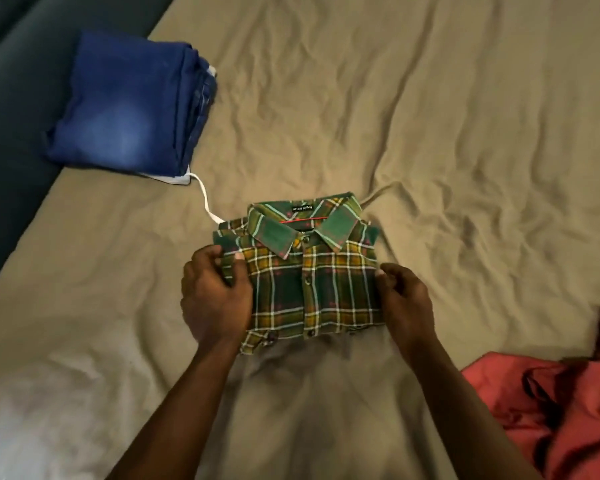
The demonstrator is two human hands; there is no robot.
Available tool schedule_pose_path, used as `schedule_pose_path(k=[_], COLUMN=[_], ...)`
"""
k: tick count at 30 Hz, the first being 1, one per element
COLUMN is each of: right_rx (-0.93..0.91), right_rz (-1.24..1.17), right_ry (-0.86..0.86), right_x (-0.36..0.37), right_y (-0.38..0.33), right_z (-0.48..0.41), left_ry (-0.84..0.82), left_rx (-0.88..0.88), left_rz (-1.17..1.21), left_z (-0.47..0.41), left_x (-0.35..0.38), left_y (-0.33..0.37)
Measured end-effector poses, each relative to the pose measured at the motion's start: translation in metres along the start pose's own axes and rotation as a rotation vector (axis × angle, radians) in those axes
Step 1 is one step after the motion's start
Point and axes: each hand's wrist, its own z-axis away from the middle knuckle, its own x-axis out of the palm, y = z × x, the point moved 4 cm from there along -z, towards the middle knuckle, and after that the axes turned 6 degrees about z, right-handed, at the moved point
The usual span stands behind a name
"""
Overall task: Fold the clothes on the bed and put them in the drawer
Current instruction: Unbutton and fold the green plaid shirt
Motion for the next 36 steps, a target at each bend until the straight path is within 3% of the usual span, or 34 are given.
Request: schedule_pose_path(k=[2,5,7,9,12,16,18,20,23,25,28,32,34,36], right_rx=[-0.036,-0.283,-0.447,-0.489,-0.286,-0.087,0.016,0.138,0.168,0.075,-0.057,-0.116,-0.072,0.007], right_rz=[0.001,0.037,0.040,0.157,0.356,0.236,0.175,-0.037,-0.359,-0.539,-0.741,-0.745,-0.640,-0.384], right_ry=[0.002,0.095,0.202,0.270,0.173,0.088,-0.051,-0.201,-0.410,-0.414,-0.279,-0.143,-0.182,-0.146], right_x=[0.007,0.013,0.012,0.015,0.024,0.025,0.033,0.037,0.039,0.037,0.052,0.084,0.107,0.127], right_y=[-0.009,-0.036,-0.050,-0.045,-0.026,-0.037,-0.044,-0.052,-0.082,-0.107,-0.156,-0.195,-0.189,-0.166], right_z=[-0.002,0.004,0.011,0.007,-0.007,-0.011,-0.014,-0.013,-0.010,-0.006,-0.027,-0.092,-0.119,-0.139], left_ry=[-0.064,-0.142,-0.111,-0.032,-0.063,-0.010,-0.117,-0.235,-0.206,-0.175,-0.186,-0.254,-0.449,-0.617], left_rx=[0.038,-0.029,-0.018,-0.015,-0.035,-0.324,-0.400,-0.345,-0.161,-0.043,0.137,0.343,0.262,0.215], left_rz=[-0.070,-0.113,-0.069,-0.027,-0.053,0.079,0.007,0.025,0.171,0.270,0.330,0.148,0.003,-0.162], left_z=[-0.003,-0.019,-0.029,-0.036,-0.031,-0.017,-0.014,-0.016,-0.047,-0.077,-0.153,-0.249,-0.288,-0.309], left_x=[0.014,0.036,0.039,0.035,0.032,0.025,0.027,0.028,0.006,-0.013,-0.022,0.009,0.039,0.068], left_y=[0.009,0.014,0.014,0.007,-0.004,-0.018,-0.027,-0.023,-0.001,0.025,0.077,0.126,0.110,0.083])
